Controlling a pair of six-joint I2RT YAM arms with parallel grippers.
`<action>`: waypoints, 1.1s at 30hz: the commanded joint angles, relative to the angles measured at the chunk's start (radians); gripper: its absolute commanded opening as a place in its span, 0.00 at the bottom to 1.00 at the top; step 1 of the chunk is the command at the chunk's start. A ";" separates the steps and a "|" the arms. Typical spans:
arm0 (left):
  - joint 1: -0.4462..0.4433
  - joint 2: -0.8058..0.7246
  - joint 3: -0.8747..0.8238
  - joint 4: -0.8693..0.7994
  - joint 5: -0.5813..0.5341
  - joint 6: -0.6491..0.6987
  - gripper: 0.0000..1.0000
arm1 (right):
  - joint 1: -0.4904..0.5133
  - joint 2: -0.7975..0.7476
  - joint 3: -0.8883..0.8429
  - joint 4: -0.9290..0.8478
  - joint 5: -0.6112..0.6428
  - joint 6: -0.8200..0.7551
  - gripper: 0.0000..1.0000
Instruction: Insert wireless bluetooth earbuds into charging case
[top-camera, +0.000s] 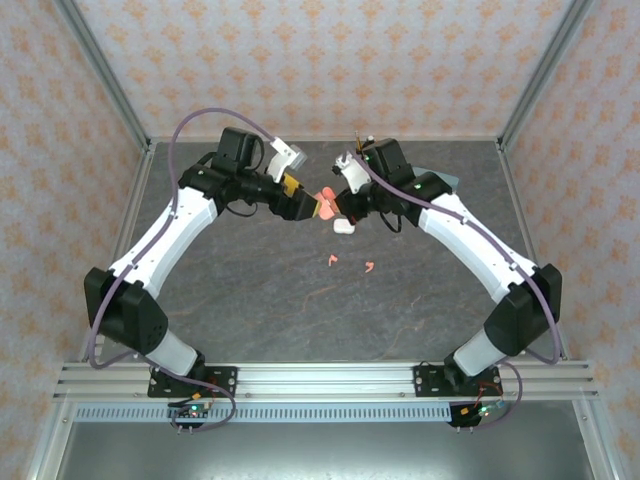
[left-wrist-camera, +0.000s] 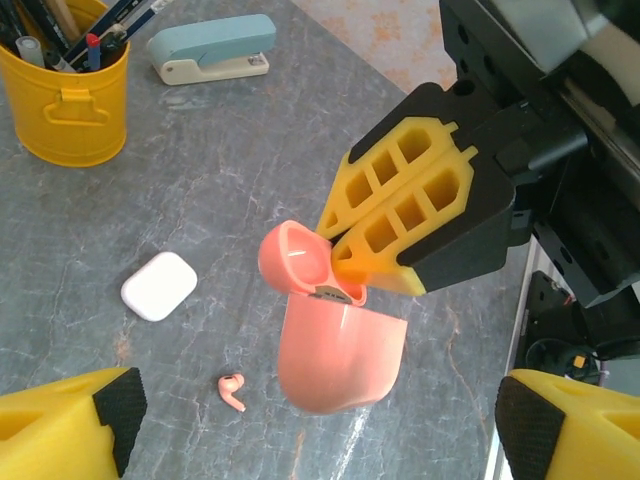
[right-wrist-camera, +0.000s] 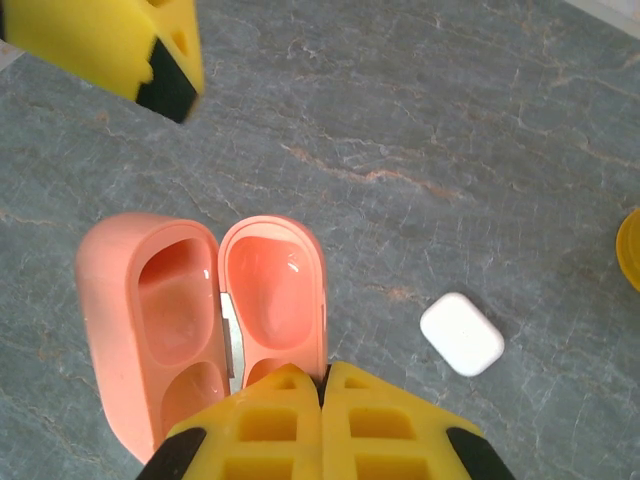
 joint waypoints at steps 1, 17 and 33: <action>0.025 0.032 0.076 -0.087 0.089 0.074 0.90 | -0.006 0.026 0.048 -0.045 -0.023 -0.039 0.00; 0.059 0.124 0.211 -0.287 0.237 0.210 0.80 | -0.007 0.042 0.125 -0.070 -0.075 -0.068 0.00; 0.044 0.186 0.308 -0.443 0.299 0.299 0.71 | -0.007 0.054 0.162 -0.104 -0.137 -0.086 0.00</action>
